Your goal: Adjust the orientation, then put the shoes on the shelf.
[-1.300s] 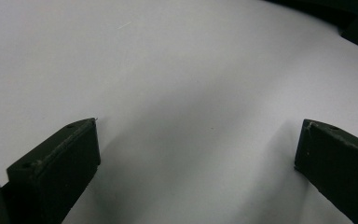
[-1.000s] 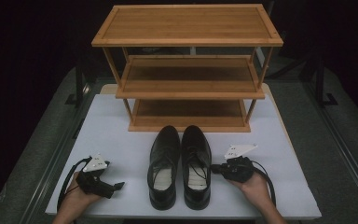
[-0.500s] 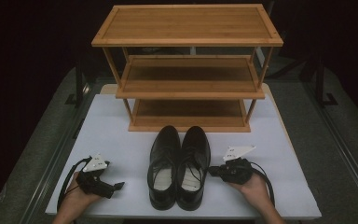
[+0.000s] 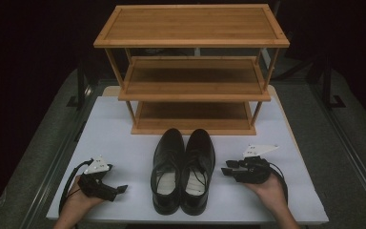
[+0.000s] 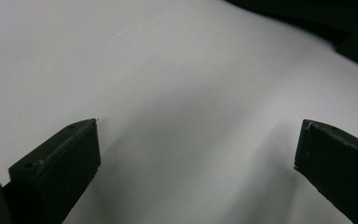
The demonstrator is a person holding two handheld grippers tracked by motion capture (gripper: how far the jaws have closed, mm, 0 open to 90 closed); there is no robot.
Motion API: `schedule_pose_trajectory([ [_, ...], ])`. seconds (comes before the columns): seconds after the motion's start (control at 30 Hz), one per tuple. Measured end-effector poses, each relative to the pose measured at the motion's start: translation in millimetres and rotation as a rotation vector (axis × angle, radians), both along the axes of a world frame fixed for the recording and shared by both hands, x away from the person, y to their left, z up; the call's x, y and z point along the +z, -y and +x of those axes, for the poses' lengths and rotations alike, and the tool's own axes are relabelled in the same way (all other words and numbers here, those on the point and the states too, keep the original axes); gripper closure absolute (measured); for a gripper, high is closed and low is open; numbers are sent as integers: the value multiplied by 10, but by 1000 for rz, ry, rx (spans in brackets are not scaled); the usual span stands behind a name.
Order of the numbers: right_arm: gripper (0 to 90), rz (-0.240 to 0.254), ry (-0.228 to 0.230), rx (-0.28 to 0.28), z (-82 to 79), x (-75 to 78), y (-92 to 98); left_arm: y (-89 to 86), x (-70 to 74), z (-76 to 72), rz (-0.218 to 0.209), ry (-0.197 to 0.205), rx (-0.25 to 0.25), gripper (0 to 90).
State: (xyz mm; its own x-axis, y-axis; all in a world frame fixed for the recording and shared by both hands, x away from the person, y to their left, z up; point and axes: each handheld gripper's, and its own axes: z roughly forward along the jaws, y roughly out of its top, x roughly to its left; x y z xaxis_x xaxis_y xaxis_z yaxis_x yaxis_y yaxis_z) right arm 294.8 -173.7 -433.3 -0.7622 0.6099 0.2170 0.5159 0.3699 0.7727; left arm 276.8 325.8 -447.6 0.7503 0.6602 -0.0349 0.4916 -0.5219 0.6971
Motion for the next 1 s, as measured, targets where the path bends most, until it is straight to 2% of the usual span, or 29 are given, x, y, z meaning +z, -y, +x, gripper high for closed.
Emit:
schedule_pose_trajectory([
  [0.07,515,9,21,-20,-10,44,31,51,29,7,3,2,-7,0],
  [0.3,437,17,22,-50,-29,107,56,131,120,40,-17,-4,-16,0],
  [0.37,423,21,14,-53,-34,122,55,140,166,54,-38,-3,-22,4],
  [0.4,421,28,15,-50,-38,134,53,144,183,57,-51,1,-22,51],
  [0.43,392,39,19,-50,-49,157,49,158,239,72,-67,4,-26,59],
  [0.47,392,39,19,-50,-49,157,49,158,239,72,-67,4,-26,59],
  [0.5,364,55,22,-48,-52,183,35,173,304,83,-89,9,-29,60],
  [0.73,351,79,36,-31,-77,281,-8,221,497,127,-125,30,-39,65],
  [1.0,342,106,51,-27,-85,423,-29,427,669,206,-153,55,-87,66],
])
